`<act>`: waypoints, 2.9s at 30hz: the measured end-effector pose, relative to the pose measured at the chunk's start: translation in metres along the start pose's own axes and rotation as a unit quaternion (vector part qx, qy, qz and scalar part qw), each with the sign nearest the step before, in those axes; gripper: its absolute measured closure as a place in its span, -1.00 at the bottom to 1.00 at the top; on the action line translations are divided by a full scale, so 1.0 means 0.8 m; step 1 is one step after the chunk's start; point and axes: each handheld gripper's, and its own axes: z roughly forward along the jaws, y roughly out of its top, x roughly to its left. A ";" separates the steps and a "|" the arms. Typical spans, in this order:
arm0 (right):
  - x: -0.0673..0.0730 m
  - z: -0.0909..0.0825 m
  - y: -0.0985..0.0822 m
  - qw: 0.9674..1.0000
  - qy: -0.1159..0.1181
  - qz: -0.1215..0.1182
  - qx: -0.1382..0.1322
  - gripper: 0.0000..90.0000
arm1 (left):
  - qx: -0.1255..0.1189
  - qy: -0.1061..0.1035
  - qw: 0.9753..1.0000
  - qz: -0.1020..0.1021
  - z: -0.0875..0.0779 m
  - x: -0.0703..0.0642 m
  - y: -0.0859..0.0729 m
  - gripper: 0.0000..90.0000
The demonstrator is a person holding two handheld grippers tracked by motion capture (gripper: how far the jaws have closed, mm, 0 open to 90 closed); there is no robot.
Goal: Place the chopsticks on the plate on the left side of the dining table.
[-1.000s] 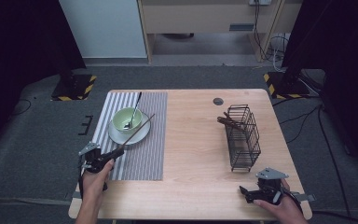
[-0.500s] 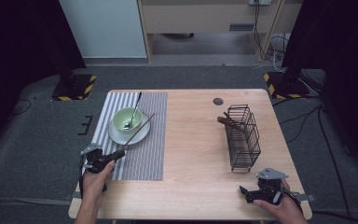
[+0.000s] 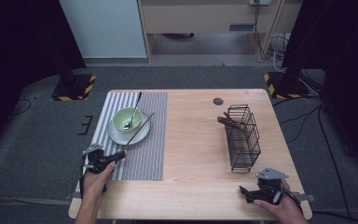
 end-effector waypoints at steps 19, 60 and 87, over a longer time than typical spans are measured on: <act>0.000 0.000 0.000 1.000 0.000 -0.001 0.000 -0.99 | 0.012 -0.008 1.000 -0.011 0.002 0.007 -0.004 0.85; 0.000 -0.001 -0.001 1.000 -0.001 0.002 0.000 -0.99 | 0.023 -0.010 0.999 -0.026 0.006 0.014 -0.009 0.83; 0.000 -0.001 -0.001 1.000 -0.002 0.002 -0.001 -0.99 | 0.011 0.000 1.000 -0.021 0.006 0.011 -0.008 0.59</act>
